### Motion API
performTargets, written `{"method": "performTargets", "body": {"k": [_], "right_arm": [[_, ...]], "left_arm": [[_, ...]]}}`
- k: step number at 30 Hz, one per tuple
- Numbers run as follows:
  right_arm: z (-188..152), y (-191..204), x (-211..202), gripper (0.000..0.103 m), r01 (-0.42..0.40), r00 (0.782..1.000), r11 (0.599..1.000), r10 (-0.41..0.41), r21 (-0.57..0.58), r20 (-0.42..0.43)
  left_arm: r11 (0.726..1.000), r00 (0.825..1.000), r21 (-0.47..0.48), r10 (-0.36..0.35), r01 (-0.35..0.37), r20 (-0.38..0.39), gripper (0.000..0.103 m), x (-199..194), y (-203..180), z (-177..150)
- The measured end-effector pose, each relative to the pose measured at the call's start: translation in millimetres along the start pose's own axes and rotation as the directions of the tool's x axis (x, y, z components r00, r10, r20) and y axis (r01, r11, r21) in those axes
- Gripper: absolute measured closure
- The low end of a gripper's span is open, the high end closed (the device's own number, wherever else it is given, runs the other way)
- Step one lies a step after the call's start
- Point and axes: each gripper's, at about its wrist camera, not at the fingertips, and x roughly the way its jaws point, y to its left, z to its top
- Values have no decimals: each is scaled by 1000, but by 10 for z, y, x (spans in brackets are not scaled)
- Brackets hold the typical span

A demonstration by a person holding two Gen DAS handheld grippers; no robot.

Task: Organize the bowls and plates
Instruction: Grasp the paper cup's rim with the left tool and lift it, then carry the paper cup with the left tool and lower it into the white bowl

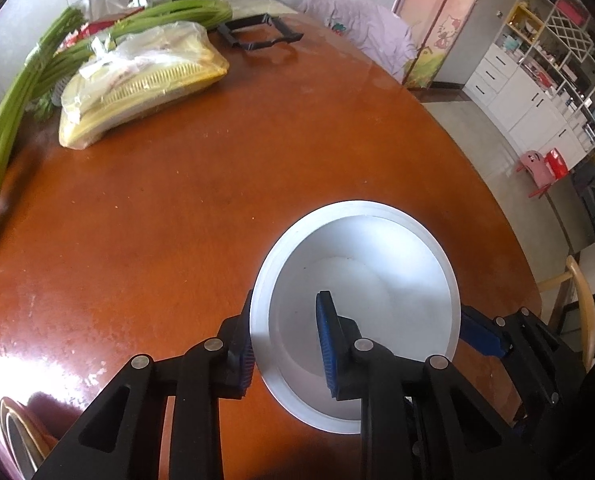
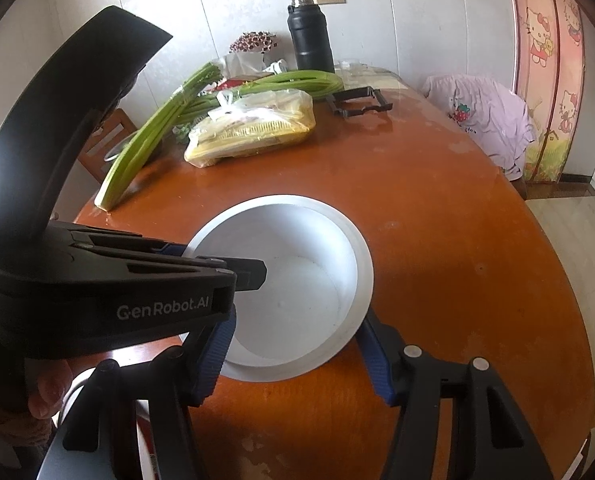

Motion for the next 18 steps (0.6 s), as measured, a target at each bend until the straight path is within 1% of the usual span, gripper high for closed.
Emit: {"method": "performTargets", "body": {"k": [8,11,18], "right_arm": [[-8,138,-216,43,-15,999,1000,16,-22,43],[-24,198,-293,43,-17,998,999,19,-29,55],[-81,282,-445,43,-20,997,999,23,-41,79]], "left_arm": [[1000,998,-13,-2,3,66,76,-364,38,-183],[1000,997,-5,8,-8,83,76,-449,22,-239],[1000,993,0,7,-7,115,75,-622,-12,-359]]}}
